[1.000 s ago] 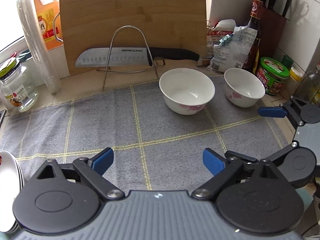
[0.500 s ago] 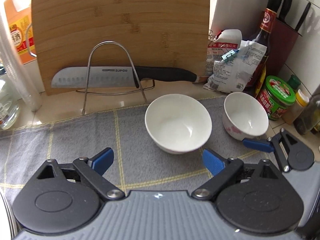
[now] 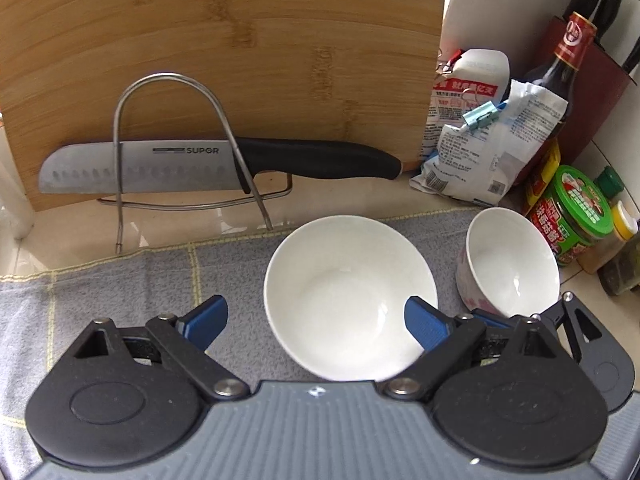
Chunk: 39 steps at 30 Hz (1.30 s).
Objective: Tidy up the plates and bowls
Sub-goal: 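Close the left gripper on a flower bowl rim while the right gripper grips its opposite rim, then carry the flower bowl with both grippers over the plain white bowl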
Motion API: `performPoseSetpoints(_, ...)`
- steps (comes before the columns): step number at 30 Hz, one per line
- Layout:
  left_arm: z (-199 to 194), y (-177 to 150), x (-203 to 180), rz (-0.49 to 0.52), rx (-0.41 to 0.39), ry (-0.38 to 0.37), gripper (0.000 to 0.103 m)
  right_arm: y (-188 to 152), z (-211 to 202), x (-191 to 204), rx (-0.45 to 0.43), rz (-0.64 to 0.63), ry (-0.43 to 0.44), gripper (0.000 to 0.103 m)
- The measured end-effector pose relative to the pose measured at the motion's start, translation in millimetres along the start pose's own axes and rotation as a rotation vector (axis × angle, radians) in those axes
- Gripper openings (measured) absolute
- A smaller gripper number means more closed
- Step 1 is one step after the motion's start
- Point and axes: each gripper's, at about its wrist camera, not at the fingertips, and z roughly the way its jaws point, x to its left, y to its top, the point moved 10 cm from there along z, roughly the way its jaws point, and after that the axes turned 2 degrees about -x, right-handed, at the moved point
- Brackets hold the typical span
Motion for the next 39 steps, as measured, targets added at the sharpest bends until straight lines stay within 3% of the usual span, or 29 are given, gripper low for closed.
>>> performPoseSetpoints(16,35,15,-3,-0.035,0.009,-0.032,0.087,12,23,-4,-0.008,-0.031,0.015,0.102)
performPoseSetpoints(39,43,20,-8,-0.041,0.002,-0.075,0.078,21,34,-5,-0.036,-0.034,0.045,0.092)
